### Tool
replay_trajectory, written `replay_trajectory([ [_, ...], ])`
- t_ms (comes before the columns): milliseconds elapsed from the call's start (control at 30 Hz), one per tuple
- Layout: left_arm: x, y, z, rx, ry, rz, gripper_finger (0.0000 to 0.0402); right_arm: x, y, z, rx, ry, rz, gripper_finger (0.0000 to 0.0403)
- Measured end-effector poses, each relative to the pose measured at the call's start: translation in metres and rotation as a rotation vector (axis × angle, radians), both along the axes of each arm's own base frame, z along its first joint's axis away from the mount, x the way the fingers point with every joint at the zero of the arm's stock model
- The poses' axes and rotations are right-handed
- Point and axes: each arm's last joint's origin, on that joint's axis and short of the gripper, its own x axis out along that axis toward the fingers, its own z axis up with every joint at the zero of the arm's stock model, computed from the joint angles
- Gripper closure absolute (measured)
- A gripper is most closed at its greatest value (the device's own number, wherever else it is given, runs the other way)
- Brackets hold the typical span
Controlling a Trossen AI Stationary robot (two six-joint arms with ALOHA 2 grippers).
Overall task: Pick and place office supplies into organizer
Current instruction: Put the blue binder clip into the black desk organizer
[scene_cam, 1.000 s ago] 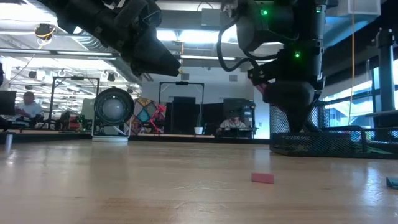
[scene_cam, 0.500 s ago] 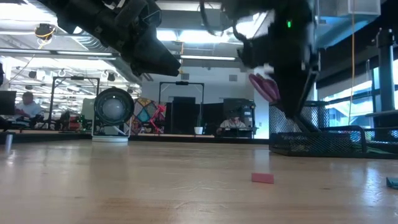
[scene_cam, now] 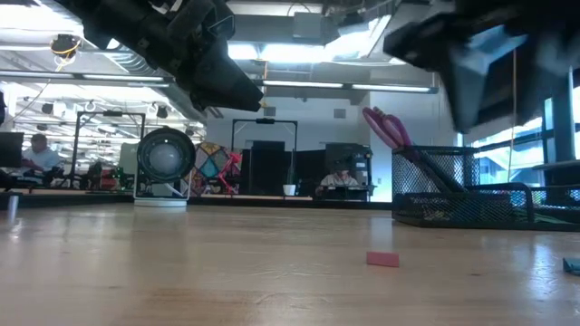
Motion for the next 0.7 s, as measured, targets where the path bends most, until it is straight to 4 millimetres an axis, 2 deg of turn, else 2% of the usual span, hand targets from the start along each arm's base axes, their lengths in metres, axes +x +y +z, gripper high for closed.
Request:
replay_trajectory([
  [133,0.000,0.000,0.000,0.000,0.000,0.000,0.0258,-0.011,0.028,-0.009,-0.002,-0.071,0.281,0.0218],
  [267,0.000,0.000,0.000,0.001,0.000,0.000,0.0258,-0.022,0.043,-0.022,-0.028,-0.101,0.524,0.0218],
  [700,0.000,0.000,0.000,0.001,0.001,0.000,0.0258,-0.028,0.041,-0.059,0.013,-0.175,0.655,0.0218],
])
